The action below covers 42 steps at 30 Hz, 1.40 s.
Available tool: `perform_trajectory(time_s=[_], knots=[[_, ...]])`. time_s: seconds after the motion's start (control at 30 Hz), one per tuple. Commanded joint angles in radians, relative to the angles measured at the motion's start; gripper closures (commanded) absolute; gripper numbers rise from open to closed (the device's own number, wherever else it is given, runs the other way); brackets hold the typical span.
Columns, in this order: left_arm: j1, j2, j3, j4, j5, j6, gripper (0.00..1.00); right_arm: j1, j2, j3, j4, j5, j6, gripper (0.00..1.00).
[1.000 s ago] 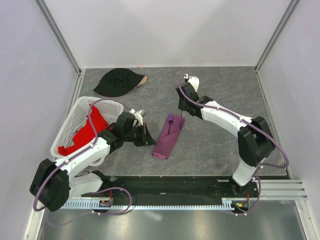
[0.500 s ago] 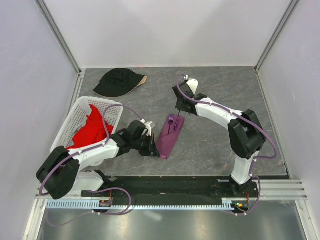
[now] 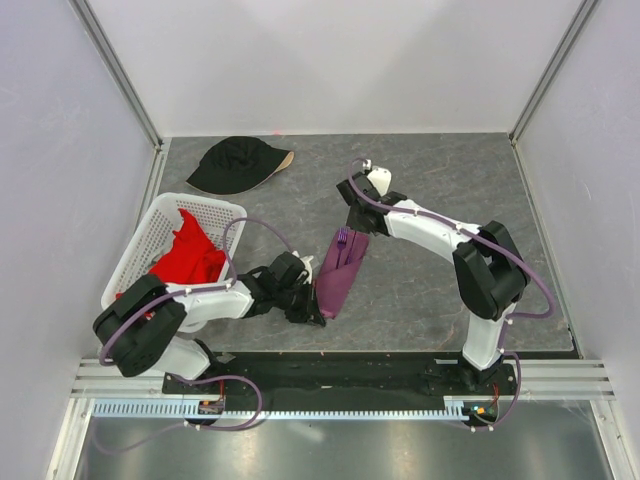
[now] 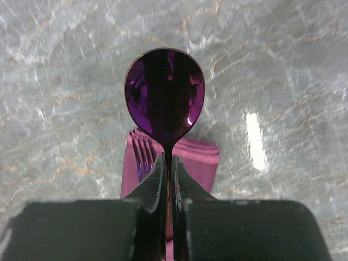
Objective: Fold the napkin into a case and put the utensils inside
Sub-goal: Insert the spoon into the folded napkin.
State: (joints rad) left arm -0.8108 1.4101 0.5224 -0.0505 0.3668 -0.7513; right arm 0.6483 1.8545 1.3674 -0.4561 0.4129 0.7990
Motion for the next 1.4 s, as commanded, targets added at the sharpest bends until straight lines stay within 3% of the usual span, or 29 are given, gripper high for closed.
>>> perform_trajectory(time_s=[0.0, 0.33, 1.03, 1.37], knots=[[-0.011, 0.041, 0.019, 0.101, -0.046, -0.054, 0.98, 0.022, -0.014, -0.007, -0.055, 0.01, 0.049, 1.0], [-0.045, 0.073, -0.01, 0.19, -0.089, -0.1, 0.98, 0.037, -0.032, -0.062, -0.122, -0.034, 0.149, 1.0], [-0.071, 0.115, 0.025, 0.193, -0.092, -0.092, 0.98, 0.085, -0.098, -0.212, -0.159, -0.086, 0.391, 1.0], [-0.074, 0.11, 0.031, 0.182, -0.098, -0.085, 0.98, 0.097, -0.103, -0.241, -0.145, -0.143, 0.419, 1.0]])
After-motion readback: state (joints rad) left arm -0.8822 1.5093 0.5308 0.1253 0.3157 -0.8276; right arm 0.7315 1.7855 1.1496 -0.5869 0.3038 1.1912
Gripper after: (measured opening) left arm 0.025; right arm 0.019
